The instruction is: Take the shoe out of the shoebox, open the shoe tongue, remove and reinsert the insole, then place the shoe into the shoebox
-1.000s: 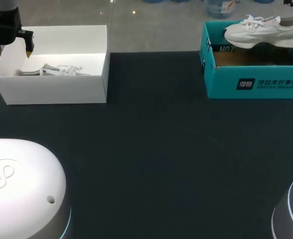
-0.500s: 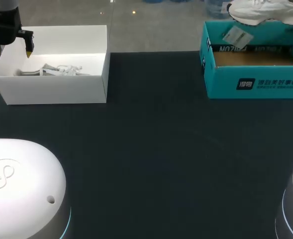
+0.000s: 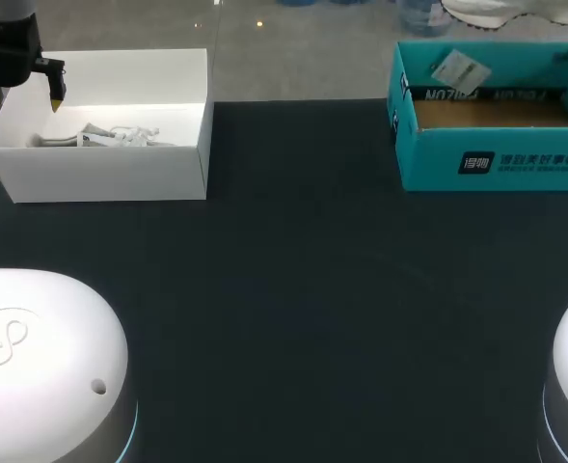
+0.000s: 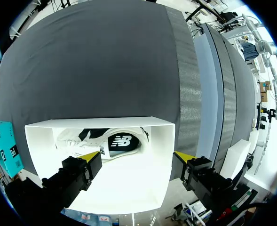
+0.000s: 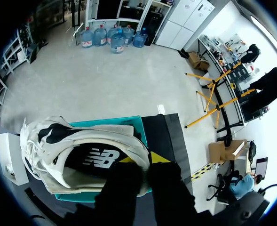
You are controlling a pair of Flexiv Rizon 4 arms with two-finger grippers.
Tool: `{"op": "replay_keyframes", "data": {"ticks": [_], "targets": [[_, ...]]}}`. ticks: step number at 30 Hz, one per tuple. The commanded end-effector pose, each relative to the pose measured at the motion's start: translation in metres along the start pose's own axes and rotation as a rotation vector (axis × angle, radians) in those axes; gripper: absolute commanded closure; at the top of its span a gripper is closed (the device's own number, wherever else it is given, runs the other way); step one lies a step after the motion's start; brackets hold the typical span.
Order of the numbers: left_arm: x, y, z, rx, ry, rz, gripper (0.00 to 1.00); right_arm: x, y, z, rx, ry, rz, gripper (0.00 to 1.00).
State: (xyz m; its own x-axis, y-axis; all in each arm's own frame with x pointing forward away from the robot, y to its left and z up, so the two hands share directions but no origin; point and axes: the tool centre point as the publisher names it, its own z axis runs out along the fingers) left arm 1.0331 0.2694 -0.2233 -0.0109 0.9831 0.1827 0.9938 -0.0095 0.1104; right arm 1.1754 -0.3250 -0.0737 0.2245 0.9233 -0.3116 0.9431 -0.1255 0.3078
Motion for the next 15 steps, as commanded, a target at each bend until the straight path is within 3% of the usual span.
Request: {"op": "replay_keyframes", "data": {"ticks": [1, 12, 15], "targets": [[0.0, 0.0, 0.0, 0.001, 0.0, 0.001, 0.0, -0.001, 0.001, -0.001, 0.002, 0.002, 0.001, 1.0], [0.0, 0.0, 0.0, 0.001, 0.0, 0.001, 0.0, -0.001, 0.001, -0.001, 0.002, 0.002, 0.001, 1.0], [0.0, 0.0, 0.0, 0.001, 0.0, 0.001, 0.0, 0.012, -0.025, -0.009, 0.007, 0.014, 0.016, 1.0]]}}
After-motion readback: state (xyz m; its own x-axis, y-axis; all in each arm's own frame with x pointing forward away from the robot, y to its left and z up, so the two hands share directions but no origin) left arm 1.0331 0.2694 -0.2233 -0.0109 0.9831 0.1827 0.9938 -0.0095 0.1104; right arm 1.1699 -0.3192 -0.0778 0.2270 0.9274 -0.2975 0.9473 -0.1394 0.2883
